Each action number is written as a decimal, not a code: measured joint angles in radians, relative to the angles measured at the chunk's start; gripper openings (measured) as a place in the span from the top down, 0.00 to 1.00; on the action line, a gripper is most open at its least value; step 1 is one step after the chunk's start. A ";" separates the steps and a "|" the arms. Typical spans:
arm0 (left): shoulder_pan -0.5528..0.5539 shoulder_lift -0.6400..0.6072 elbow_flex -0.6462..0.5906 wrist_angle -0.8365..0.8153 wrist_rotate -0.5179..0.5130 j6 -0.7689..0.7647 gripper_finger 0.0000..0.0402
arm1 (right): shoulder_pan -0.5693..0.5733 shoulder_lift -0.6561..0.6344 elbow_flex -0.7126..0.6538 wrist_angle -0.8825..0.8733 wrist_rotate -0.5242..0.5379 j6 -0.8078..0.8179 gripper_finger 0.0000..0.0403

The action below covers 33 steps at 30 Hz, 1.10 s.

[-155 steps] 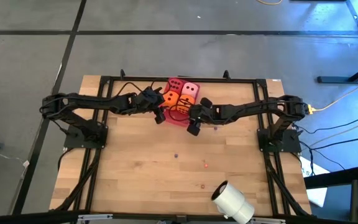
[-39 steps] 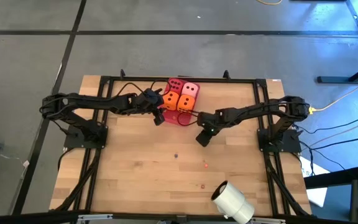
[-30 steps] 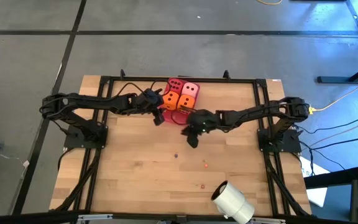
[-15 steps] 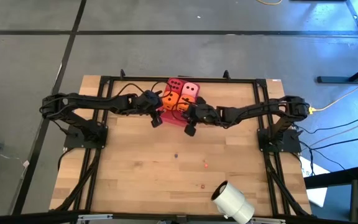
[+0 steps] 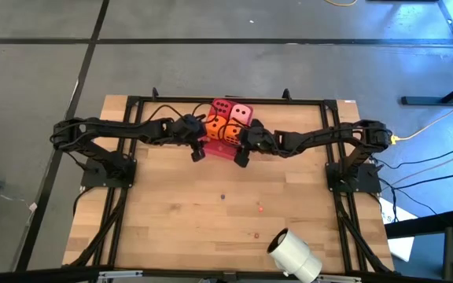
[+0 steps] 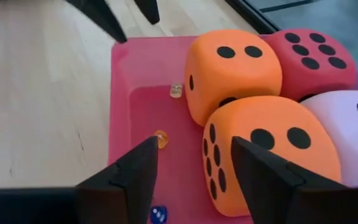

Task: Pick & Place Dice
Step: Put the top right small blue dice into the red bin

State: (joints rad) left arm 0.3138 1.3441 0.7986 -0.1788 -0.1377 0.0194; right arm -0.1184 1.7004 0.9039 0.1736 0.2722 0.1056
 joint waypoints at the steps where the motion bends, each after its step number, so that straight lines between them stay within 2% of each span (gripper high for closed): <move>1: -0.001 0.000 0.000 0.019 0.027 0.013 0.64 | 0.000 0.000 0.000 0.001 0.000 0.014 0.49; 5: -0.029 0.000 0.000 0.118 0.142 0.022 0.64 | 0.000 0.000 0.000 0.002 0.000 0.014 0.48; 9: -0.098 0.000 -0.002 0.138 0.263 0.041 0.64 | 0.004 0.000 0.000 0.002 -0.001 0.038 0.49; 17: -0.330 0.012 -0.101 0.287 0.285 0.071 0.64 | 0.024 0.000 0.000 0.002 -0.003 0.043 0.50; 22: -0.449 0.092 -0.129 0.455 0.209 -0.013 0.64 | 0.029 0.000 0.000 0.002 -0.003 0.044 0.50; 26: -0.523 0.222 -0.131 0.554 0.112 -0.030 0.64 | 0.029 0.000 0.000 -0.003 -0.003 0.081 0.50; 29: -0.555 0.309 -0.126 0.653 0.025 -0.036 0.64 | 0.029 0.000 0.000 -0.009 -0.003 0.096 0.50; 33: -0.567 0.367 -0.113 0.662 -0.040 -0.142 0.64 | 0.029 0.000 0.000 -0.015 -0.003 0.096 0.50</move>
State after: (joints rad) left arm -0.2533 1.7112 0.6857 0.4829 -0.1776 -0.1223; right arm -0.0895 1.7004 0.9039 0.1586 0.2695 0.2016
